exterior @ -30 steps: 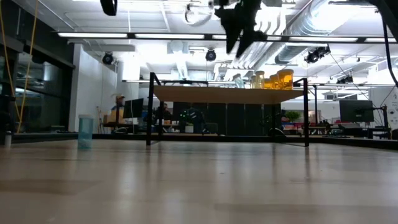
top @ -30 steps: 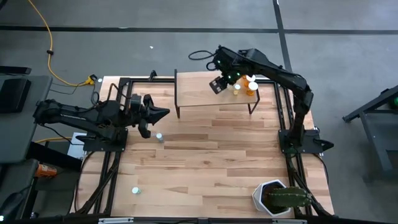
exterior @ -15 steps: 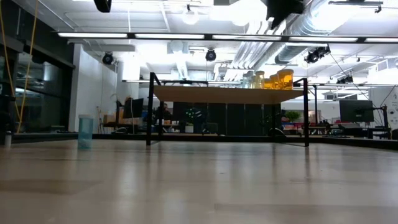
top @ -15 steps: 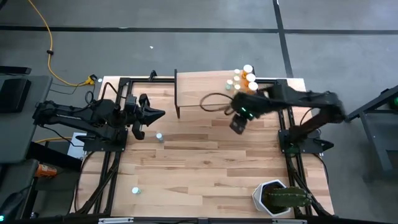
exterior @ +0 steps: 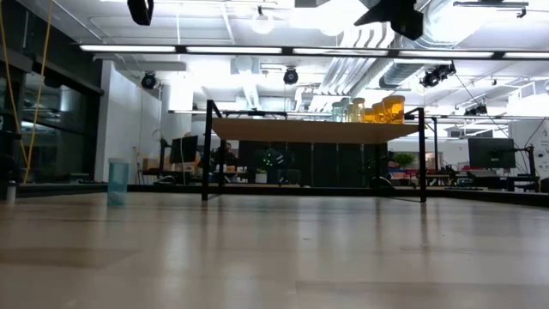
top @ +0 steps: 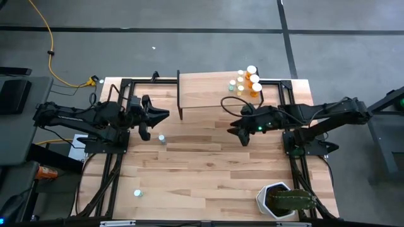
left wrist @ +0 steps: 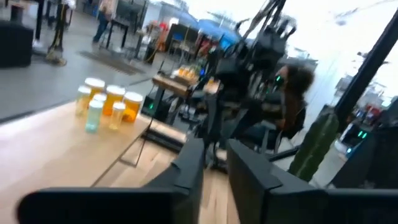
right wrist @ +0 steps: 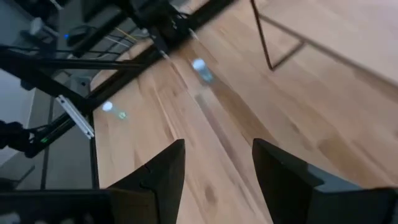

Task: Pick and place medicine bottles onto shelf by color
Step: Put the blue pill bottle on the shelf

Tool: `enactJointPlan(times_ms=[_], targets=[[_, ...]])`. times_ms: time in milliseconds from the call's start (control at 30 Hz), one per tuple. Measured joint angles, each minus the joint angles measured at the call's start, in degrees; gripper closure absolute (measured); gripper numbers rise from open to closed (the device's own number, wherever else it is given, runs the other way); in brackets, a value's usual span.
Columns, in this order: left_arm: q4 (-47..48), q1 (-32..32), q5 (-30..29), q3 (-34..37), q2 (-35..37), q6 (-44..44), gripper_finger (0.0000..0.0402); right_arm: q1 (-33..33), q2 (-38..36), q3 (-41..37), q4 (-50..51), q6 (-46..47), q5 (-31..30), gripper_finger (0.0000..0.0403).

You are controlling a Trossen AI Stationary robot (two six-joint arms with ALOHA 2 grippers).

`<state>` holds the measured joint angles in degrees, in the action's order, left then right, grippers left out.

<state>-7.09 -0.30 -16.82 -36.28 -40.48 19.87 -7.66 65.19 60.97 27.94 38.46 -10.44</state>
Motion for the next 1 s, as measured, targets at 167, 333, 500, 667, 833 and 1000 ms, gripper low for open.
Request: enactJointPlan(times_ms=[167, 333, 500, 667, 833, 1000], targets=[[14.8, 0.0, 1.2, -6.1, -3.0, 2.0, 0.0261, 0.7, 0.8, 0.3, -0.4, -3.9, 0.2, 0.0224], [34.3, -0.3, 4.3, -11.6, -6.1, 2.5, 0.0182, 0.7, 0.8, 0.4, -0.2, -4.4, 0.2, 0.0224], [44.5, -2.0, 7.2, -11.9, -7.4, 3.9, 0.0144, 0.7, 0.8, 0.4, 0.3, -4.4, 0.2, 0.0224], [53.7, -4.1, 3.4, -11.9, -11.0, 4.0, 0.0137, 0.7, 0.8, 0.1, 1.3, -3.3, -0.6, 0.0224], [55.5, -4.1, 2.6, -11.9, -16.7, 5.5, 0.0137, 0.7, 1.2, 0.0, 2.9, -2.7, -0.8, 0.0224], [56.6, -1.9, 7.4, -11.8, -24.1, 5.0, 0.0137, 0.7, 1.5, 0.0, 2.9, -2.9, -1.4, 0.0224]])
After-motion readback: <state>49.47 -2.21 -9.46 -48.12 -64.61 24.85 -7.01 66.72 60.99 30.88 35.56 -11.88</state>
